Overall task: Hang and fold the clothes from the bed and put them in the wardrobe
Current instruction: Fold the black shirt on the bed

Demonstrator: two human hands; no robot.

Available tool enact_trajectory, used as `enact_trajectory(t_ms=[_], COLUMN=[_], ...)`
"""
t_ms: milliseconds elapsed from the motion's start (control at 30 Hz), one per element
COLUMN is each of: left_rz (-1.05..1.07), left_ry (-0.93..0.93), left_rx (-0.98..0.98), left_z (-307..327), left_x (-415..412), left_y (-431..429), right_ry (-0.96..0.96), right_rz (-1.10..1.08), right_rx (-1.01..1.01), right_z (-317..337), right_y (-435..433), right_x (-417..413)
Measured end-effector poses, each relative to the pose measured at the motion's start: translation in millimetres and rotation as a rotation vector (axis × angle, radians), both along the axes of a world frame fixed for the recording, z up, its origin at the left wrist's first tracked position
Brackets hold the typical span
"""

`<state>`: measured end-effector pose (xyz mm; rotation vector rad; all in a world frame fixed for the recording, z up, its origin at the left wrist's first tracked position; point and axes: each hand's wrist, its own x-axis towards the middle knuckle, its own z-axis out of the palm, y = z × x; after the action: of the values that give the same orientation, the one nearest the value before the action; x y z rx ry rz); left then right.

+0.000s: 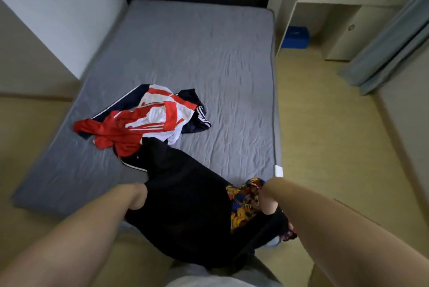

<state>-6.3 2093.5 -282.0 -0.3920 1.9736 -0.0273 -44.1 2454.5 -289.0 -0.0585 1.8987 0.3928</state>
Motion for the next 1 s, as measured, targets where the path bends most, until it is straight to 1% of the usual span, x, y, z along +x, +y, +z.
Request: enact_trajectory(t_ms=[67,100,133,167,200,233,267,300,333,400,433,500,567,667,733,800,867,933,1000], left_rz=[0.042,0.038,0.025,0.084,0.168,0.192,0.225,0.237,0.292,0.400,0.432,0.461,0.483,0.437,0.443,0.478,0.523,0.527,0.561], left_ry=[-0.067,-0.081,0.010,0.124,0.272,0.409,0.521,0.654,0.797,1.025,1.139,1.315,1.445,1.636,1.728,1.803,1.831,1.838,1.820], left_rx=[-0.024,0.016,0.061,0.077,0.109,0.134,0.169,0.230,0.312,0.443,0.485,0.541,0.592,0.661,0.697,0.729,0.739,0.729,0.688], left_z=[13,13,15,17,21,27,37,50,66,108,133,182,230,294,329,353,363,353,322], left_x=[-9,-22,-37,-57,-83,-111,-142,-171,-201,-260,-286,-334,-363,-389,-396,-400,-397,-389,-377], left_y=[5,3,2,3,4,5,10,17,24,41,49,56,59,55,53,50,45,39,33], right_ry=[0.020,0.013,0.016,0.023,0.083,0.210,0.409,0.638,0.855,1.166,1.253,1.402,1.526,1.716,1.831,1.903,1.918,1.883,1.810], right_rz=[-0.069,-0.100,-0.157,-0.269,-0.490,-0.734,-0.936,-1.069,-1.123,-1.102,-1.107,-1.062,-0.959,-0.824,-0.742,-0.681,-0.672,-0.710,-0.813], right_rx=[-0.047,-0.056,-0.089,-0.160,-0.243,-0.350,-0.461,-0.550,-0.641,-0.791,-0.844,-0.911,-0.946,-0.974,-0.968,-0.956,-0.951,-0.971,-1.000], right_z=[4,9,12,21,25,32,45,60,78,118,139,177,218,281,312,331,339,336,320], right_y=[-3,-3,-2,-2,-1,1,1,2,3,7,10,19,29,45,54,60,63,63,60], right_x=[-9,-18,-32,-49,-72,-97,-121,-146,-173,-218,-235,-268,-291,-314,-323,-324,-320,-314,-305])
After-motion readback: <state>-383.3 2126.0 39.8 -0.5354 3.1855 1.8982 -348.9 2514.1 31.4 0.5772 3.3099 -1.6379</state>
